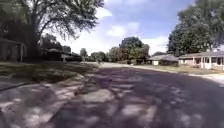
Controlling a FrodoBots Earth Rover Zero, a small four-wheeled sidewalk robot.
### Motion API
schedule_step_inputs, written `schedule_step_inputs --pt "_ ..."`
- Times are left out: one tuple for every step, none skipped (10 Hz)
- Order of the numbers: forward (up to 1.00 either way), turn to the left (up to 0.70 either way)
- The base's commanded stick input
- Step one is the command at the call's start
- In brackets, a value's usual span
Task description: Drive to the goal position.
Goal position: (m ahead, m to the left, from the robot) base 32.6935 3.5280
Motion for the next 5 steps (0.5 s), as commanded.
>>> schedule_step_inputs --pt "1.0 0.0" --pt "1.0 0.0" --pt "1.0 0.0" --pt "1.0 0.0" --pt "1.0 0.0"
